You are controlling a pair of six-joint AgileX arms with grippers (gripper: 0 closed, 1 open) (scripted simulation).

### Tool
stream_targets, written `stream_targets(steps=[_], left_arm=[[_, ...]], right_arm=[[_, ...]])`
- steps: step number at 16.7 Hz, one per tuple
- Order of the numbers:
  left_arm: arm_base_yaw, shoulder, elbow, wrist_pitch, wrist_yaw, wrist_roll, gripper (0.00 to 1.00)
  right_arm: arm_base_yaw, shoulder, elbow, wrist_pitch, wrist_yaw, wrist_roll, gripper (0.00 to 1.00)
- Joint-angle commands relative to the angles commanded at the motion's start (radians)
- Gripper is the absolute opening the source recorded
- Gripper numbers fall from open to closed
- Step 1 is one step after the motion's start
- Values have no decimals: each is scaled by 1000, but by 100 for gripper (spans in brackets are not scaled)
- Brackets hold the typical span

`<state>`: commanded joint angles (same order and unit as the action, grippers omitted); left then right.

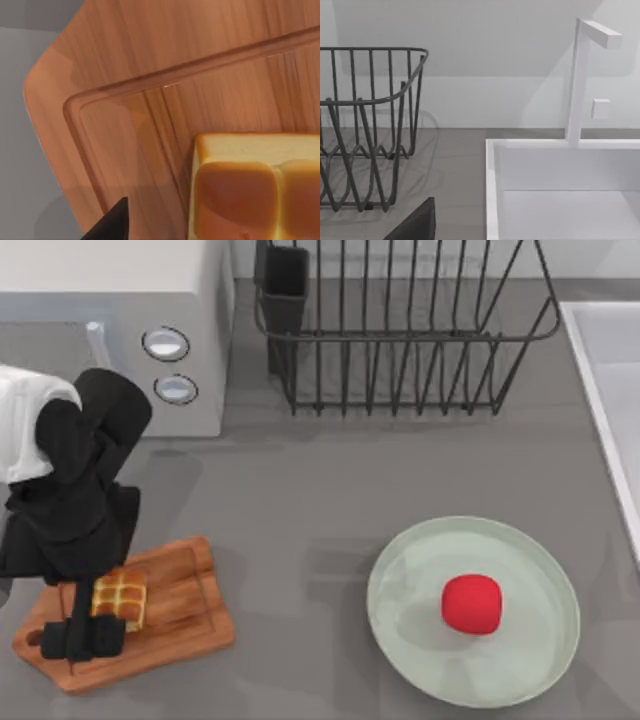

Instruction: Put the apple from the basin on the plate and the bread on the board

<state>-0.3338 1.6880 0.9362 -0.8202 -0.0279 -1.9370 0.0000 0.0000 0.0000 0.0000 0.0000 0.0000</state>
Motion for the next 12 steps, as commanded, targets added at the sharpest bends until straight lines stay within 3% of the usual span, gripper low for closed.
stream_targets(steps=[7,12], left_arm=[[2,-7,-2,4,1,8,100],[35,-148,-94,88,8,164,100]], right_arm=[[0,0,0,0,0,0,100],[0,0,0,0,0,0,100]])
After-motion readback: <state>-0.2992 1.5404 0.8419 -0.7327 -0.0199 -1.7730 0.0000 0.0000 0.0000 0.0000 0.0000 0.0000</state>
